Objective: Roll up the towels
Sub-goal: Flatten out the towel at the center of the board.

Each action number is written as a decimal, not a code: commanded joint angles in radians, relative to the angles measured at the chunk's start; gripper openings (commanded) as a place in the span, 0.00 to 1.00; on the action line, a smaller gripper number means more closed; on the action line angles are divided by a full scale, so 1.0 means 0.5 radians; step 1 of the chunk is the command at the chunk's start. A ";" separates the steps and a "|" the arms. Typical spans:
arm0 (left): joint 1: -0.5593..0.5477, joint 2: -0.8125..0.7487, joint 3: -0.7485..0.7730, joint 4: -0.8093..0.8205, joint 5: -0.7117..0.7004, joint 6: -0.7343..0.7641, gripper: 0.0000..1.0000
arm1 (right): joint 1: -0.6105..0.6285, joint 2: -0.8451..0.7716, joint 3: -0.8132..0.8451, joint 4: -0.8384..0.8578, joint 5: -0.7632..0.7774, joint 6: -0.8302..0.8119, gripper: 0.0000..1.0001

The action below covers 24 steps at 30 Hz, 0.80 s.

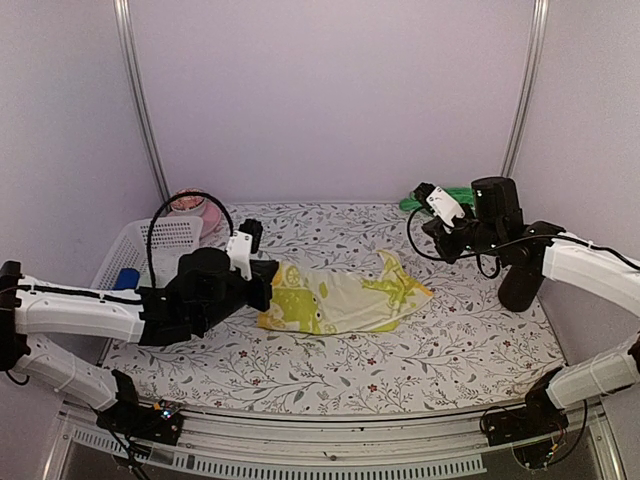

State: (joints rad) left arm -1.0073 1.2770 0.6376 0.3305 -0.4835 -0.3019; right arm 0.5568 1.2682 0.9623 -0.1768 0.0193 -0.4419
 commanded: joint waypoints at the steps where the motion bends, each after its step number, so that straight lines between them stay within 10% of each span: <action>1: 0.024 -0.112 -0.089 0.091 0.130 0.115 0.00 | -0.037 -0.048 0.030 -0.051 -0.348 0.003 0.02; 5: 0.026 -0.104 -0.152 0.065 0.179 0.012 0.00 | -0.027 0.116 0.072 -0.102 -0.278 0.029 0.04; 11: 0.016 0.023 -0.281 0.198 0.251 -0.138 0.00 | 0.025 0.620 0.446 -0.330 -0.011 0.036 0.54; 24: -0.031 0.275 -0.336 0.284 0.220 -0.369 0.00 | -0.090 1.733 1.737 -1.169 -0.111 0.055 0.70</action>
State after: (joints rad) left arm -1.0122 1.4029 0.4927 0.4313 -0.3737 -0.4370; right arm 0.5236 2.0106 1.7061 -0.5934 -0.0101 -0.4213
